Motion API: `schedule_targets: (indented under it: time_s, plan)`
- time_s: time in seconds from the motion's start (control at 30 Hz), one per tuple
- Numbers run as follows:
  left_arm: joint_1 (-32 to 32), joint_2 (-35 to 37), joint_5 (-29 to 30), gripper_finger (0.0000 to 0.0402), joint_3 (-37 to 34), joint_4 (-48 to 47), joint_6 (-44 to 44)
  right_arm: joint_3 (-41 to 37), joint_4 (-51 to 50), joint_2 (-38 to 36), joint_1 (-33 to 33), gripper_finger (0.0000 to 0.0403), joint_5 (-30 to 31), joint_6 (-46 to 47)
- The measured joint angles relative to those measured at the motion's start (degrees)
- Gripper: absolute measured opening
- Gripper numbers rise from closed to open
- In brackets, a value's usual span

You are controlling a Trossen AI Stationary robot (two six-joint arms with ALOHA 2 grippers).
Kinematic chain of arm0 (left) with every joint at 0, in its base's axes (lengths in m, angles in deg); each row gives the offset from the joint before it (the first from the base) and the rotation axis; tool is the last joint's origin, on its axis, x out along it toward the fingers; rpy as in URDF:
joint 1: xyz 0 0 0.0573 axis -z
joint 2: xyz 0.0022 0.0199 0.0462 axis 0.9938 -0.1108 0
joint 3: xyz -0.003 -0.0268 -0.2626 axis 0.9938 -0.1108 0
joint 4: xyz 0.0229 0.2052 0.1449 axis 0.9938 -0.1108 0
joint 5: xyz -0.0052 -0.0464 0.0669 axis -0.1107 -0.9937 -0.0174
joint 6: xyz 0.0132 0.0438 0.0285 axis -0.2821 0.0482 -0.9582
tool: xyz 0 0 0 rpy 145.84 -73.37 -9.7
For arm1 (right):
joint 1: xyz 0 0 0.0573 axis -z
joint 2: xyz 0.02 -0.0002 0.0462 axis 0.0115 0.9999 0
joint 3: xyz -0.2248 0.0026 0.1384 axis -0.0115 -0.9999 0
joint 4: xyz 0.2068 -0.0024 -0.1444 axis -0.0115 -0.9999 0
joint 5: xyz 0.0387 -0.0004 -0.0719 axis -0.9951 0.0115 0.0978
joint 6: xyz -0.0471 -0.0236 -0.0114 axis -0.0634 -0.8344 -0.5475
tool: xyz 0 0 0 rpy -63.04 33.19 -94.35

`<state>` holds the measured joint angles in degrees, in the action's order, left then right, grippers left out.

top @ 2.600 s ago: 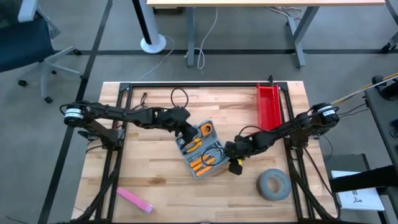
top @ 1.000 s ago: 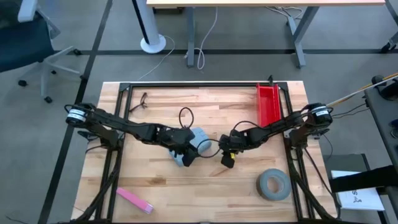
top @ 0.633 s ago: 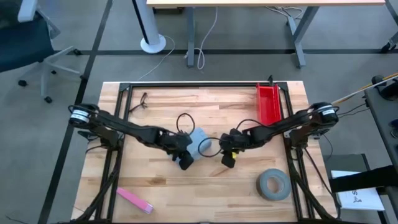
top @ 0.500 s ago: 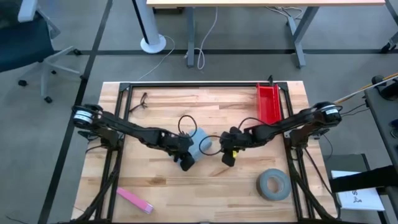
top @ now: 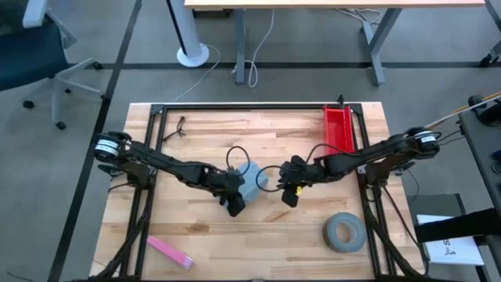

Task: Prefit tool cases
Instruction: Close the gray pre-fit tool case, then return to Home Position

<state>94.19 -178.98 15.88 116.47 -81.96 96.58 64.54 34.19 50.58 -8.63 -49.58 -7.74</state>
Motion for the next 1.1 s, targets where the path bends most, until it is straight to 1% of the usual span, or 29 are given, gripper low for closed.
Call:
schedule_targets:
  time_s: [0.1,0.2,0.33,0.5,0.6,0.7,0.77,0.9,0.97,1.0,1.1]
  plan:
    - [-0.04,1.60,-0.01,0.0137,-0.32,1.16,-0.32,0.00,-0.25,-2.35,0.00,0.0080,0.61,0.00]
    - [-0.04,4.09,1.06,0.0132,-0.42,1.23,-2.66,0.00,-0.21,-4.87,0.00,0.0080,0.68,-0.44]
    - [0.03,7.77,1.79,0.0129,-0.31,3.05,-7.99,0.00,-0.30,-8.92,0.00,0.0073,0.69,-4.15]
    - [0.97,13.01,5.38,0.0124,-0.33,7.96,-16.28,0.00,2.86,-15.98,-0.48,0.0061,0.90,-10.66]
    - [1.65,16.23,5.75,0.0119,-1.23,10.18,-22.47,0.00,5.18,-20.58,-1.63,0.0054,1.06,-15.16]
    - [1.79,19.25,5.74,0.0116,-2.20,13.19,-26.18,-0.02,4.76,-24.85,-2.89,0.0048,1.11,-17.85]
    - [1.79,21.29,5.78,0.0115,-3.94,15.55,-27.77,-0.17,4.98,-27.62,-3.70,0.0046,1.24,-18.83]
    - [1.78,25.33,5.82,0.0115,-10.88,27.35,-28.75,-2.14,5.54,-33.93,-6.31,0.0043,3.01,-19.82]
    - [1.77,27.23,6.00,0.0115,-15.10,35.09,-28.58,-4.26,6.22,-37.45,-7.79,0.0045,4.15,-20.43]
    - [1.77,28.42,6.44,0.0114,-17.30,37.58,-28.36,-5.60,6.92,-39.04,-8.56,0.0046,4.89,-20.73]
    - [1.73,30.79,8.65,0.0114,-22.85,42.65,-27.12,-10.75,13.17,-43.46,-10.33,0.0049,5.22,-22.27]
